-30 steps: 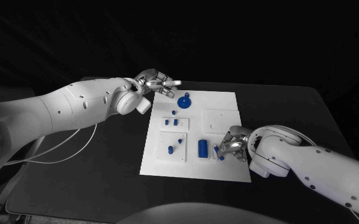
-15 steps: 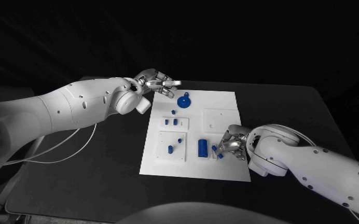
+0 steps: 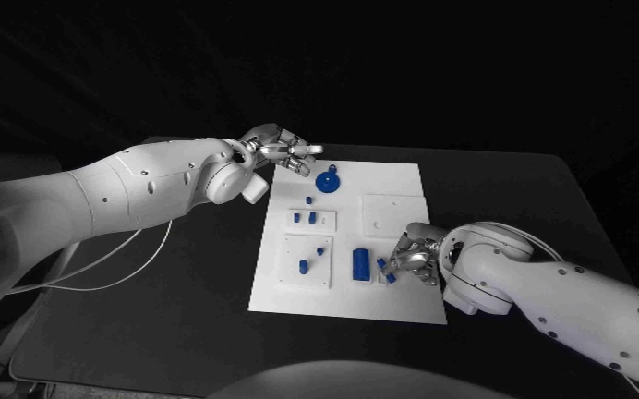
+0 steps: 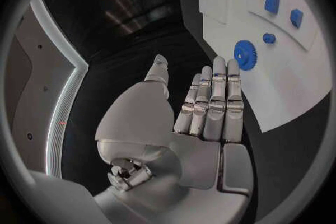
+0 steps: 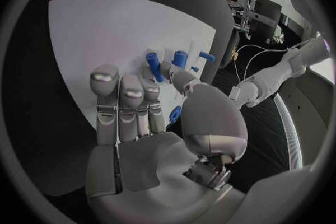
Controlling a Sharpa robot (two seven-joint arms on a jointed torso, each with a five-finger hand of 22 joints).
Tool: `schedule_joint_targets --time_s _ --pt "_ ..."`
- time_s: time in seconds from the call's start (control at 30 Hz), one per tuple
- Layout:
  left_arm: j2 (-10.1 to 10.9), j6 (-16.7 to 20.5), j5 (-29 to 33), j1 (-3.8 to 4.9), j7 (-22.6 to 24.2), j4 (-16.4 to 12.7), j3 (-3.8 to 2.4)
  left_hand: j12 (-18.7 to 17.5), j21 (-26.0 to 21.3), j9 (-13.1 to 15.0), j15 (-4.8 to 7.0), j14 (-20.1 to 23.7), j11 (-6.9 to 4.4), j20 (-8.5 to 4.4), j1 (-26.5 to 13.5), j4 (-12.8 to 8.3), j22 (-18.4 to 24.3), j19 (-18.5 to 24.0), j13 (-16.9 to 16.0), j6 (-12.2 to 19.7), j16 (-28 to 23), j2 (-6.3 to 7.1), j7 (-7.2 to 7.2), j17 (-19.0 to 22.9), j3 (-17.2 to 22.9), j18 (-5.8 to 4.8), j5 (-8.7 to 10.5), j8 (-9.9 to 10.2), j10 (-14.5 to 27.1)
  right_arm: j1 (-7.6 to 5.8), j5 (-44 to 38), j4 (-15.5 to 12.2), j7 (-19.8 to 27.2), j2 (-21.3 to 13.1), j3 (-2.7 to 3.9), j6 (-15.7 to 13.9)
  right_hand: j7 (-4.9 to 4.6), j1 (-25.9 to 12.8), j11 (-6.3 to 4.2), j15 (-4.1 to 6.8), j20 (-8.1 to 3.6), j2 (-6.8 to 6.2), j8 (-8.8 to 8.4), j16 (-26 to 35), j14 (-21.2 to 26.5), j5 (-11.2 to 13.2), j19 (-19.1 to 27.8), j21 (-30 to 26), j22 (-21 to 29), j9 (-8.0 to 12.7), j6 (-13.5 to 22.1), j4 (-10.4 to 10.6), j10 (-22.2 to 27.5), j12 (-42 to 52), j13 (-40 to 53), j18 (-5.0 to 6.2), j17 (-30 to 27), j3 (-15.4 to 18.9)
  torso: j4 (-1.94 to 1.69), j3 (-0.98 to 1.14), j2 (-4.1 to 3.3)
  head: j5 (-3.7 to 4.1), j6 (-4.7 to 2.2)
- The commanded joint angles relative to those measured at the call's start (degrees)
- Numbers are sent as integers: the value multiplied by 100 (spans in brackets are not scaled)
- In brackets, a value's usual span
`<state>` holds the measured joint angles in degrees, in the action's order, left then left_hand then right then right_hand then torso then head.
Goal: Assemble the parts on the task board
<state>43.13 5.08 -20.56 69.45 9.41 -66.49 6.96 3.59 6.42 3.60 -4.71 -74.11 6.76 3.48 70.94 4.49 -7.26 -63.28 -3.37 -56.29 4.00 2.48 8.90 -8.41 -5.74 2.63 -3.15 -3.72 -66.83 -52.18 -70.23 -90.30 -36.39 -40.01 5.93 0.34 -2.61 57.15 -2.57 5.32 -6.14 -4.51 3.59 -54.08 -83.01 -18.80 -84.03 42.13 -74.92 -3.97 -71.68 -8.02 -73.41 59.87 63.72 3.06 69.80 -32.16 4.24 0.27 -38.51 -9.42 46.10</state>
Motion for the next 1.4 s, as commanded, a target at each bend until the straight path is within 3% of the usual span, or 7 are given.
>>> schedule_joint_targets --time_s 0.03,0.2,0.47,1.1,1.13,1.23,1.4 --pt "-7 -100 -21 2 -1 -14 -3 -12 22 8 0 42 4 32 35 -30 7 15 -7 29 -31 -23 -10 -7 0 -64 21 1 49 35 -92 -3 15 14 -26 171 40 -96 4 -6 -37 -38 7 -27 -33 77 -222 14 -490 -11 -14 60 -48 39 16 31 9 14 5 3 0 5 -1" --pt "-9 -105 -23 2 -3 -13 -2 -12 22 8 0 42 4 32 35 -30 7 15 -7 29 -31 -23 -10 -7 0 -64 21 1 49 35 -119 -24 31 16 -26 147 64 -164 -9 -3 -40 -104 7 -56 -57 201 -245 63 -501 -9 -67 195 -111 80 51 18 19 40 1 4 -1 8 -3" --pt "-6 -105 -26 2 -9 -13 -2 -12 22 8 0 42 4 32 35 -30 7 15 -7 29 -31 -23 -10 -7 0 -64 21 1 49 35 -147 -49 62 16 -26 93 89 -160 -16 3 -49 -248 5 -72 -84 735 -263 105 -509 -2 -120 593 -192 112 112 2 24 99 2 1 1 6 -8" --pt "9 -125 -39 2 -18 -10 -1 -12 22 8 0 42 4 32 35 -30 7 15 -7 29 -31 -23 -10 -7 0 -64 21 1 49 40 -148 -147 91 -55 -25 12 88 -176 -16 7 -53 -337 4 -54 -87 853 -273 72 -501 1 -119 806 -201 66 116 9 21 123 0 3 -1 -7 9" --pt "10 -129 -39 2 -18 -10 -1 -12 22 8 0 42 4 32 35 -30 7 15 -7 29 -31 -23 -10 -7 0 -64 21 1 49 40 -147 -153 90 -64 -25 4 88 -193 -15 6 -53 -348 4 -51 -86 898 -273 66 -500 1 -118 839 -202 64 117 10 21 127 -1 3 0 -7 10" --pt "14 -147 -40 2 -15 -12 -1 -13 27 8 -3 54 6 36 12 -40 10 23 -7 30 -33 0 -8 -23 -13 -62 21 1 54 42 -128 -166 90 -87 -22 -21 76 -367 0 2 -52 -370 5 -46 -85 1572 -273 44 -495 1 -120 1095 -203 51 109 14 20 200 2 4 -2 -10 10" --pt "20 -168 -42 3 -15 -15 -1 -12 28 8 -5 60 7 39 18 13 13 28 -8 38 -32 52 -6 -26 37 -61 20 1 59 44 -98 -165 95 -113 -18 -26 76 -341 -5 8 -62 -503 7 -33 -83 1599 -278 42 -496 1 -126 1368 -211 29 107 12 31 230 8 5 1 -14 15"
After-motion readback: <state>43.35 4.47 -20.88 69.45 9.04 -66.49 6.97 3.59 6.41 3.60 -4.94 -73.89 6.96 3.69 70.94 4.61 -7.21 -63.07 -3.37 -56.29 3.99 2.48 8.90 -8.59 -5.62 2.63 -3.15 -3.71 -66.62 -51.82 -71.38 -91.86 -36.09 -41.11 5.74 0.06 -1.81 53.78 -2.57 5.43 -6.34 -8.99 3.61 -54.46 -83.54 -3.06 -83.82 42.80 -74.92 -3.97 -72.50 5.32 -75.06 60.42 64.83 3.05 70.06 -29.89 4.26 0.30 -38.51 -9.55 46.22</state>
